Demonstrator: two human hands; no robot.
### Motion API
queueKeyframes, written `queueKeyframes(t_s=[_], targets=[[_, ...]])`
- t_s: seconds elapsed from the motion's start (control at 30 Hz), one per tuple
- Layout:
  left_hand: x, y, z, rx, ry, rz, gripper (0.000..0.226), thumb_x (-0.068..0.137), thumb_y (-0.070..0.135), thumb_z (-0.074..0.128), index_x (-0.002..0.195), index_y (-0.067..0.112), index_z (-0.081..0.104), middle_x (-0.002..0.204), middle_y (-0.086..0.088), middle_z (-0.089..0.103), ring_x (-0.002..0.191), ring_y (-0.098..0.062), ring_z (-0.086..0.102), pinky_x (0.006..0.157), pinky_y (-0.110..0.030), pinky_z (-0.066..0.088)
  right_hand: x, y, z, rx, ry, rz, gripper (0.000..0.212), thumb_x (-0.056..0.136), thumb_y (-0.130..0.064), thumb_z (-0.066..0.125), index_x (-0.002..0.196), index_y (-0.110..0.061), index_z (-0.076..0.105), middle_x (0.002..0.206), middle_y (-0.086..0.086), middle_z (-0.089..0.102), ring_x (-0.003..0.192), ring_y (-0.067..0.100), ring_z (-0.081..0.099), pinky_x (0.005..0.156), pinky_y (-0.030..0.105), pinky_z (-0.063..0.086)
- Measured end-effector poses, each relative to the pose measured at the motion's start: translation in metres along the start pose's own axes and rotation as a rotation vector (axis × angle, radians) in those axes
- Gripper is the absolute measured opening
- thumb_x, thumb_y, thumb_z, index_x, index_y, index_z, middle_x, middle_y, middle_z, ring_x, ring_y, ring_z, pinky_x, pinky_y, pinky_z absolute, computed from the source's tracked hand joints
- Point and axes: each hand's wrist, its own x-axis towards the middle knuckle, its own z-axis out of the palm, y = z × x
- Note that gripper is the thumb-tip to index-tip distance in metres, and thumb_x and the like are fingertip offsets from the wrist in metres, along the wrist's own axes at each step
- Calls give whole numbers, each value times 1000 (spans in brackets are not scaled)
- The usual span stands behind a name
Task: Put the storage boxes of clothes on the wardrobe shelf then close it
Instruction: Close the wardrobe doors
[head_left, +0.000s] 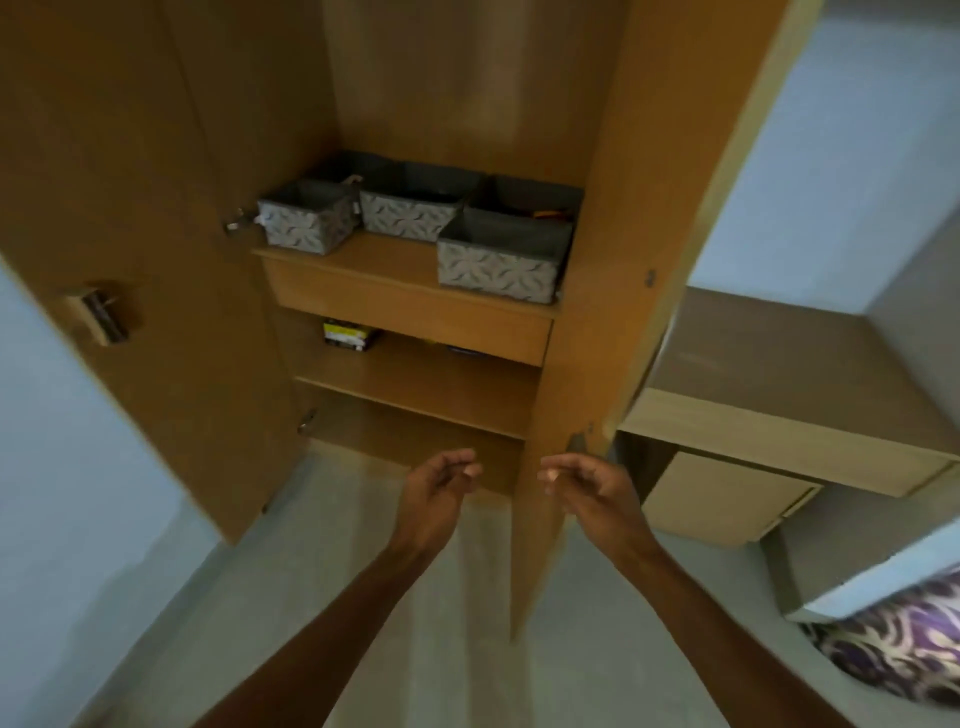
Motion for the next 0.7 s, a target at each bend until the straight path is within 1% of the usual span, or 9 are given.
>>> queueKeyframes(t_s=[0.07, 0.13, 0.2, 0.27, 0.37, 0.43, 0.5, 0.57, 0.7], targets=[[7, 20, 42, 1, -86, 70, 18, 90, 5, 63, 105, 14, 68, 104, -10, 72, 91, -17, 66, 69, -13, 50, 0, -2, -39, 12, 92, -41, 11, 91, -13, 63, 93, -17, 73, 85, 6, 75, 76, 14, 68, 67, 26, 52], [15, 41, 77, 10, -128, 152, 20, 90, 6, 64, 106, 17, 67, 106, -9, 71, 97, -19, 67, 78, -21, 53, 6, -6, -68, 9, 183, -80, 12, 91, -12, 62, 87, -14, 73, 79, 13, 71, 67, 19, 62, 61, 33, 48], [21, 64, 106, 29, -130, 236, 21, 89, 10, 65, 109, 17, 66, 108, -5, 71, 101, -17, 66, 85, -26, 55, 21, -14, -88, 13, 277, -130, 12, 91, -11, 62, 85, -14, 72, 73, 11, 68, 63, 19, 59, 57, 33, 47], [23, 85, 129, 33, -129, 297, 25, 89, 13, 65, 114, 18, 66, 110, 1, 70, 102, -11, 66, 86, -26, 55, 42, -27, -100, 37, 333, -148, 10, 91, -15, 62, 93, -17, 72, 81, 4, 71, 71, 20, 65, 60, 36, 52], [22, 97, 146, 27, -83, 306, 27, 88, 17, 63, 115, 18, 65, 108, 5, 71, 100, -8, 66, 85, -27, 56, 65, -47, -103, 17, 287, -184, 18, 93, -18, 58, 108, -19, 68, 99, -4, 71, 89, 12, 67, 73, 30, 56], [22, 96, 148, 17, -57, 305, 26, 87, 17, 62, 112, 20, 67, 106, 5, 72, 100, -10, 67, 85, -30, 57, 72, -54, -97, -12, 238, -219, 18, 95, -14, 54, 106, -18, 68, 97, -4, 71, 88, 8, 66, 75, 25, 54], [22, 94, 146, 0, -58, 290, 23, 88, 14, 62, 109, 19, 68, 104, 4, 73, 99, -13, 68, 81, -32, 59, 75, -54, -91, -41, 230, -244, 20, 95, -10, 52, 106, -15, 68, 95, -1, 71, 87, 11, 68, 73, 23, 53], [21, 94, 143, -26, -53, 274, 22, 89, 12, 63, 109, 18, 68, 104, 2, 73, 98, -14, 69, 78, -34, 59, 78, -50, -89, -57, 226, -269, 20, 95, -9, 53, 106, -14, 69, 96, 0, 72, 88, 15, 69, 75, 27, 56], [22, 97, 127, 8, -10, 321, 21, 89, 10, 64, 109, 15, 67, 102, 5, 73, 96, -8, 68, 76, -20, 55, 87, -49, -78, -53, 152, -296, 18, 92, -8, 58, 103, -16, 70, 94, 1, 73, 89, 15, 70, 83, 39, 59]])
